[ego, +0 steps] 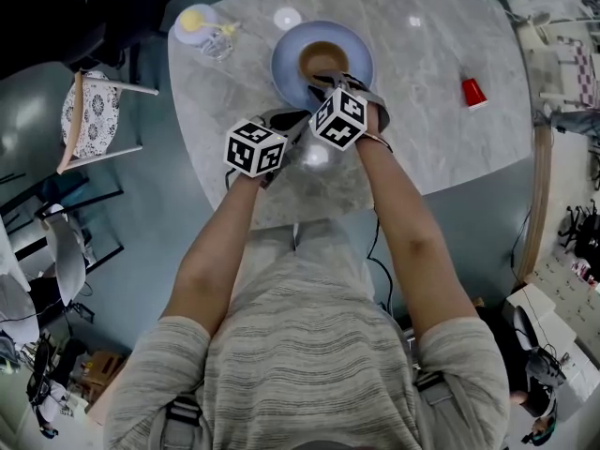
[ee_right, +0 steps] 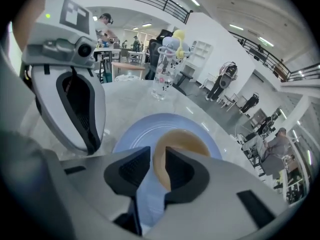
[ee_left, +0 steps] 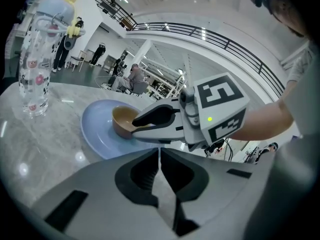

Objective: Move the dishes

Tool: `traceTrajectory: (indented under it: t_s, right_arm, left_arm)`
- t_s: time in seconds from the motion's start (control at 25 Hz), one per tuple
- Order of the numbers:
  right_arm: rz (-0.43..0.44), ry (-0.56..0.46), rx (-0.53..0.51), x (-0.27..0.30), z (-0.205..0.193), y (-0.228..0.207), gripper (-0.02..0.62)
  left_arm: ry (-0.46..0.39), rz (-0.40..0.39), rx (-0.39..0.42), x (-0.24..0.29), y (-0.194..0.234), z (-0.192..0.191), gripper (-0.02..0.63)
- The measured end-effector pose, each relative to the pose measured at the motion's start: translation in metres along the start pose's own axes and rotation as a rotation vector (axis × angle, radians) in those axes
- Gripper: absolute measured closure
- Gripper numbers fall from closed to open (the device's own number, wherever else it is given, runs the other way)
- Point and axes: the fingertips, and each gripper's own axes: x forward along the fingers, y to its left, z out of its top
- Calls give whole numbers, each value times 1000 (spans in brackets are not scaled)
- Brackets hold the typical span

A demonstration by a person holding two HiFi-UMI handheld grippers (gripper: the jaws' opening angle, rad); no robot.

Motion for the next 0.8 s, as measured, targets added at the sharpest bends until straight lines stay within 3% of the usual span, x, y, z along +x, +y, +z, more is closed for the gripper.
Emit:
traceTrajectory:
  t_s: [0.4,0.8]
  right_arm:
    - [-67,-106,168,-45,1,-12,488]
    - [-157,-105,328,-89,-60,-30,497]
  left_arm:
    - [10,-44,45,17,-29,13,580]
    - [62,-130,115,65,-81,20,580]
